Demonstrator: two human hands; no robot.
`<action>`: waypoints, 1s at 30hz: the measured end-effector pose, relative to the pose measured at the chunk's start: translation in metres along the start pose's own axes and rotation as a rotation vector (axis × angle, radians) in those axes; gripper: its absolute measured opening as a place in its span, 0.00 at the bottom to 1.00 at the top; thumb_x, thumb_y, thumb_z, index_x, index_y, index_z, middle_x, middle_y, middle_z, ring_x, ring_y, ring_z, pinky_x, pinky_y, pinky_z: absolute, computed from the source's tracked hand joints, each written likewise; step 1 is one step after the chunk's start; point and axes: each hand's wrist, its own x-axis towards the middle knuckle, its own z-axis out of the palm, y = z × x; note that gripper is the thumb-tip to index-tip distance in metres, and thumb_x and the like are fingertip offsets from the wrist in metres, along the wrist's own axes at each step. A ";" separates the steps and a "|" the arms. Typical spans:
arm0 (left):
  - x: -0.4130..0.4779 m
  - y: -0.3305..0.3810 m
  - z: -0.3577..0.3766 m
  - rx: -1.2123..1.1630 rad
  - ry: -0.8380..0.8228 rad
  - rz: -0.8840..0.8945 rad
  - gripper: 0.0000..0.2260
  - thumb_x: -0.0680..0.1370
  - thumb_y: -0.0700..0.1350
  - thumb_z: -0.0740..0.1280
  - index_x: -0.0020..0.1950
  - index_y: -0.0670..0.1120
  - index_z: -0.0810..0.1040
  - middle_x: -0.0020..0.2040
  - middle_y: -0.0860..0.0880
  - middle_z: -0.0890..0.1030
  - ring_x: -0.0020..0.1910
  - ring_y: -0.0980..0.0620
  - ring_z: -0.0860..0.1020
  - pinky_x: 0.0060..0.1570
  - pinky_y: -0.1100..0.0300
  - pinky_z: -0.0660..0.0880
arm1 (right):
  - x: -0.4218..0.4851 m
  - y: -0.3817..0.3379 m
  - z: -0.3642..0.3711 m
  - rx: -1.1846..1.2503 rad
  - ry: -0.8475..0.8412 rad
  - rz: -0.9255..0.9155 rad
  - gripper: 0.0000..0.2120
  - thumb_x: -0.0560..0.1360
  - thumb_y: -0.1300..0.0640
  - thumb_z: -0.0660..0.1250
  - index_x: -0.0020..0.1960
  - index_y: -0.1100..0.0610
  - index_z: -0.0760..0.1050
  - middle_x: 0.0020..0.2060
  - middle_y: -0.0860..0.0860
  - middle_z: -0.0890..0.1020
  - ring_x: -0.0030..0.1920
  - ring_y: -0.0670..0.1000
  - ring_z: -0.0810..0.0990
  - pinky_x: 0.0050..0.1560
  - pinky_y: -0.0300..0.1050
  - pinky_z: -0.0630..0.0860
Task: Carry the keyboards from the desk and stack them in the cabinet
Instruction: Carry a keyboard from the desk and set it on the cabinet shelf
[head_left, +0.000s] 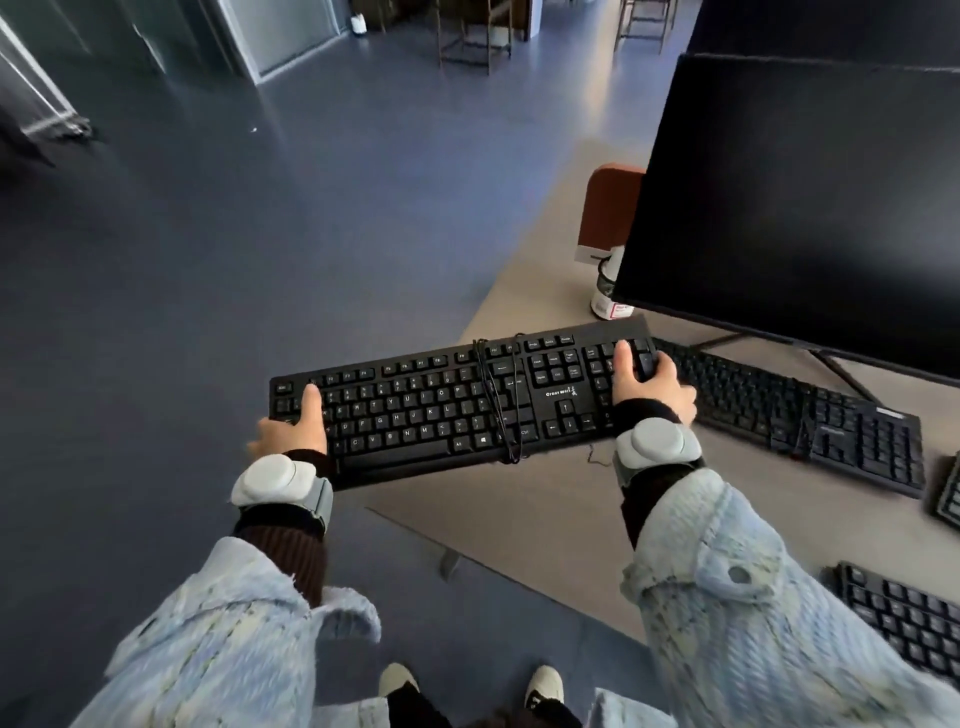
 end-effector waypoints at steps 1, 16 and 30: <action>0.009 -0.004 -0.010 -0.010 0.019 -0.021 0.37 0.75 0.65 0.58 0.71 0.37 0.64 0.70 0.35 0.66 0.69 0.35 0.67 0.70 0.44 0.59 | -0.008 -0.011 0.011 -0.008 -0.014 -0.024 0.34 0.71 0.30 0.56 0.73 0.45 0.62 0.65 0.59 0.70 0.68 0.62 0.67 0.69 0.58 0.64; 0.203 -0.032 -0.203 -0.133 0.256 -0.110 0.38 0.74 0.66 0.59 0.70 0.36 0.67 0.69 0.34 0.69 0.68 0.35 0.69 0.69 0.46 0.62 | -0.148 -0.185 0.224 -0.089 -0.246 -0.289 0.37 0.71 0.29 0.54 0.75 0.46 0.60 0.67 0.61 0.69 0.70 0.63 0.66 0.69 0.59 0.64; 0.374 -0.047 -0.326 -0.288 0.410 -0.296 0.52 0.53 0.76 0.50 0.62 0.39 0.74 0.58 0.36 0.80 0.57 0.35 0.78 0.64 0.44 0.70 | -0.229 -0.359 0.394 -0.164 -0.463 -0.542 0.37 0.70 0.29 0.54 0.75 0.44 0.57 0.66 0.61 0.70 0.68 0.63 0.67 0.68 0.59 0.64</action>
